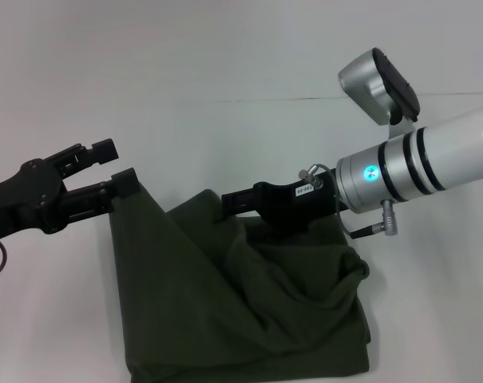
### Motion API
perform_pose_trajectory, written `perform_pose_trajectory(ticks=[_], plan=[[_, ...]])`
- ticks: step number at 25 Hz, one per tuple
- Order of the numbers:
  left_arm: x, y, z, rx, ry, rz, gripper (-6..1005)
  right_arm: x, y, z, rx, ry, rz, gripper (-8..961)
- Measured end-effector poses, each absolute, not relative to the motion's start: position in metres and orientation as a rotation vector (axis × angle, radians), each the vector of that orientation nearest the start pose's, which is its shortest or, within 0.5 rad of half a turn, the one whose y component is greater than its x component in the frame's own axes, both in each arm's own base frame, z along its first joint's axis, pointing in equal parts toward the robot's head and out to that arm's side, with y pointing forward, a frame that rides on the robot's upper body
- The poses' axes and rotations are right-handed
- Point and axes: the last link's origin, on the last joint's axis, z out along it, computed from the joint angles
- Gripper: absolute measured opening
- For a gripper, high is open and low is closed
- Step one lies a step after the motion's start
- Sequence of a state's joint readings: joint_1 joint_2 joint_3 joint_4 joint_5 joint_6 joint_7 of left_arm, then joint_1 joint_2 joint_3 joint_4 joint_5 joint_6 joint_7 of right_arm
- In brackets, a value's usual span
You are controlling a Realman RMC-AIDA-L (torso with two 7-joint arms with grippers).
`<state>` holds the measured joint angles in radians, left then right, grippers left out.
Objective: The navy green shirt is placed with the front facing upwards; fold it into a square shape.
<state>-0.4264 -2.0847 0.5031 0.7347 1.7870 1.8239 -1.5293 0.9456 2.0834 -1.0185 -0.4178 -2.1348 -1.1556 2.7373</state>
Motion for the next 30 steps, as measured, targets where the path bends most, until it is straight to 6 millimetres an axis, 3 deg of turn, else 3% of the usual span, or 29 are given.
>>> perform_pose_trajectory(ticks=[18,30], plan=[[-0.265,0.299,0.062,-2.467,-0.743,-1.202,922,0.159,0.399,-0.096,-2.278,2.078,0.298,914],[-0.268,0.299,0.065,-2.44,-0.745,-1.209,921,0.16,0.396,-0.099,-2.317,2.053,0.218,908]])
